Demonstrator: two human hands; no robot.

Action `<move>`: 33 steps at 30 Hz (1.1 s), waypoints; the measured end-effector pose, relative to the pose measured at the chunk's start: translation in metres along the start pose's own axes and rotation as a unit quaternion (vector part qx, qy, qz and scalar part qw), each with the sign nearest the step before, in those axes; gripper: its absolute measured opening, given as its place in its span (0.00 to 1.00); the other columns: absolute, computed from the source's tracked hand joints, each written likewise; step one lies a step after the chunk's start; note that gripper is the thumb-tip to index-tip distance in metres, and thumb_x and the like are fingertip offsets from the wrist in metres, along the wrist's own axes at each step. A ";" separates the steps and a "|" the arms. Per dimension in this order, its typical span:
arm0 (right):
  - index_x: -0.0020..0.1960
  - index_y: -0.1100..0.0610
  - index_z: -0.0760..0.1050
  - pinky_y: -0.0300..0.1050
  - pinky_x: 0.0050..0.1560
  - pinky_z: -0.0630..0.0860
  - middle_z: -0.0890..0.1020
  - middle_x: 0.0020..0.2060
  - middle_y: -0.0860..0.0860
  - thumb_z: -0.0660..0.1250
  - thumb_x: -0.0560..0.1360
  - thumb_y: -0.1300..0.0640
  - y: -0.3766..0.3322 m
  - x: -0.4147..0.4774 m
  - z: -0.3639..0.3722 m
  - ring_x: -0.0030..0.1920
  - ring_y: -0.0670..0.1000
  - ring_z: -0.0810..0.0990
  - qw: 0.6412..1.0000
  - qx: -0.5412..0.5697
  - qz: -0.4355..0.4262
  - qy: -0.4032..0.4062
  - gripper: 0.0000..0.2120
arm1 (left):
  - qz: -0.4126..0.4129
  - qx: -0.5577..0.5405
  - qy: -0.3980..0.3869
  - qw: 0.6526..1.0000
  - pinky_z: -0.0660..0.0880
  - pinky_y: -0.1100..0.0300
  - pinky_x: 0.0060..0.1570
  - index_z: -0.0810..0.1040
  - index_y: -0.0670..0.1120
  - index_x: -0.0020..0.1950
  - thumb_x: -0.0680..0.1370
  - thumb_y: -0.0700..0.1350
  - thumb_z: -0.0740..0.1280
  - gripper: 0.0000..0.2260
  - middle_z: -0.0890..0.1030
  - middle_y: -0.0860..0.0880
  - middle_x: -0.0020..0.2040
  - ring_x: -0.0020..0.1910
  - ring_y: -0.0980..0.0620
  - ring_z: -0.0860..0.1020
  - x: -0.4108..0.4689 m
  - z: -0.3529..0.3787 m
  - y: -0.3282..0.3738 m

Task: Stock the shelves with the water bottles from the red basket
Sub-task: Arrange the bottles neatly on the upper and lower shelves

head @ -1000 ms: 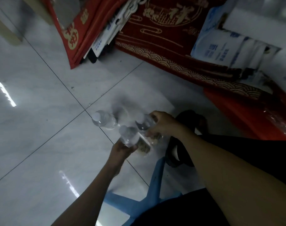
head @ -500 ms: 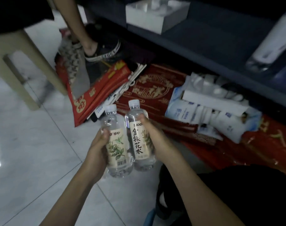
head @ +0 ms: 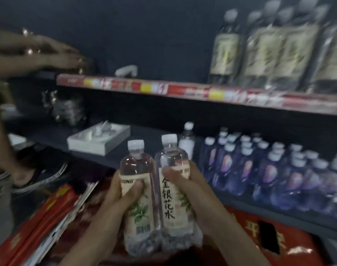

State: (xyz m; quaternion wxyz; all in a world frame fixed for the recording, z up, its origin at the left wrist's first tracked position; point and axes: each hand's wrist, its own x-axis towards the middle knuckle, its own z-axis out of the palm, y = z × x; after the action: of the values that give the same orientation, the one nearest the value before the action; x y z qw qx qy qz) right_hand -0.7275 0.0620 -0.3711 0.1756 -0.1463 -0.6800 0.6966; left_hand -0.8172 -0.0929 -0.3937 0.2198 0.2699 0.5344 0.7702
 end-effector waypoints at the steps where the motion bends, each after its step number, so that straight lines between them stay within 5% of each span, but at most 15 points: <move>1: 0.60 0.44 0.74 0.59 0.61 0.78 0.86 0.51 0.47 0.79 0.60 0.38 -0.016 -0.006 -0.013 0.53 0.51 0.85 1.000 -0.013 -0.018 0.018 0.31 | 0.005 -0.006 -0.019 1.000 0.81 0.53 0.41 0.77 0.59 0.59 0.67 0.51 0.74 0.21 0.85 0.46 0.51 0.49 0.44 0.85 0.007 0.018 0.011; 3: 0.59 0.45 0.73 0.58 0.58 0.79 0.86 0.48 0.47 0.80 0.65 0.44 -0.048 -0.014 -0.040 0.50 0.50 0.85 0.996 -0.035 -0.065 0.057 0.27 | 0.032 -0.024 -0.052 0.998 0.81 0.55 0.35 0.80 0.57 0.55 0.67 0.45 0.69 0.17 0.86 0.45 0.46 0.43 0.46 0.86 0.026 0.049 0.030; 5: 0.59 0.44 0.73 0.59 0.58 0.79 0.85 0.48 0.48 0.78 0.67 0.44 -0.079 -0.021 -0.063 0.50 0.51 0.85 0.988 -0.044 -0.109 0.104 0.24 | 0.051 -0.029 -0.107 0.993 0.81 0.46 0.43 0.78 0.58 0.59 0.69 0.46 0.68 0.19 0.85 0.44 0.50 0.47 0.42 0.85 0.044 0.082 0.048; 10: 0.66 0.41 0.71 0.59 0.58 0.80 0.84 0.57 0.46 0.77 0.63 0.36 -0.140 -0.023 -0.111 0.56 0.51 0.84 0.955 -0.046 -0.221 0.193 0.34 | 0.128 -0.026 -0.191 0.973 0.80 0.50 0.46 0.74 0.54 0.65 0.74 0.46 0.64 0.18 0.84 0.44 0.56 0.53 0.43 0.83 0.092 0.156 0.088; 13: 0.66 0.43 0.72 0.58 0.58 0.79 0.84 0.57 0.45 0.75 0.69 0.39 -0.169 -0.022 -0.133 0.56 0.50 0.84 0.936 -0.062 -0.266 0.222 0.28 | 0.157 -0.013 -0.225 0.962 0.77 0.46 0.55 0.74 0.51 0.66 0.75 0.46 0.65 0.18 0.82 0.44 0.59 0.57 0.44 0.82 0.120 0.192 0.107; 18: 0.56 0.43 0.77 0.56 0.57 0.80 0.86 0.50 0.45 0.73 0.73 0.47 -0.203 -0.005 -0.159 0.50 0.48 0.86 0.907 -0.090 -0.310 0.270 0.13 | 0.194 -0.022 -0.232 0.953 0.80 0.53 0.48 0.74 0.47 0.66 0.73 0.49 0.67 0.21 0.84 0.46 0.55 0.53 0.46 0.83 0.162 0.234 0.129; 21: 0.57 0.45 0.76 0.57 0.56 0.80 0.86 0.50 0.46 0.74 0.70 0.43 -0.218 0.012 -0.171 0.51 0.48 0.86 0.885 -0.100 -0.338 0.305 0.17 | 0.213 -0.021 -0.228 0.950 0.81 0.56 0.42 0.74 0.48 0.64 0.73 0.49 0.66 0.19 0.85 0.48 0.53 0.51 0.48 0.84 0.184 0.248 0.138; 25: 0.63 0.41 0.73 0.61 0.61 0.77 0.83 0.57 0.46 0.72 0.60 0.28 -0.236 0.039 -0.181 0.59 0.54 0.82 0.858 -0.096 -0.369 0.345 0.36 | 0.250 -0.015 -0.205 0.946 0.79 0.52 0.47 0.75 0.47 0.63 0.72 0.51 0.67 0.20 0.85 0.49 0.51 0.50 0.50 0.84 0.210 0.264 0.148; 28: 0.61 0.37 0.71 0.59 0.62 0.77 0.82 0.58 0.44 0.71 0.62 0.29 -0.243 0.055 -0.188 0.60 0.51 0.81 0.842 -0.112 -0.385 0.361 0.30 | 0.264 -0.015 -0.188 0.946 0.79 0.52 0.46 0.75 0.47 0.62 0.76 0.48 0.67 0.15 0.85 0.50 0.50 0.48 0.52 0.84 0.228 0.273 0.150; 31: 0.66 0.42 0.70 0.61 0.63 0.76 0.81 0.60 0.45 0.70 0.62 0.26 -0.245 0.068 -0.192 0.62 0.53 0.80 0.831 -0.116 -0.393 0.376 0.38 | 0.282 0.003 -0.177 0.943 0.78 0.48 0.54 0.75 0.50 0.63 0.77 0.52 0.68 0.16 0.84 0.49 0.55 0.54 0.50 0.83 0.243 0.278 0.151; 33: 0.67 0.44 0.70 0.60 0.63 0.75 0.81 0.60 0.44 0.68 0.64 0.28 -0.244 0.073 -0.194 0.62 0.51 0.79 0.822 -0.124 -0.405 0.381 0.36 | 0.288 -0.012 -0.166 0.943 0.78 0.50 0.51 0.75 0.50 0.63 0.77 0.52 0.67 0.15 0.84 0.50 0.53 0.51 0.51 0.83 0.253 0.280 0.150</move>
State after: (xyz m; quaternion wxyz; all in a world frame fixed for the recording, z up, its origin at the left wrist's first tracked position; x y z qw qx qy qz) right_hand -0.6961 0.2716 -0.1306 0.6677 -0.1320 -0.6373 0.3615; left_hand -0.8342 0.2129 -0.1275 0.0773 0.5341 0.3805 0.7510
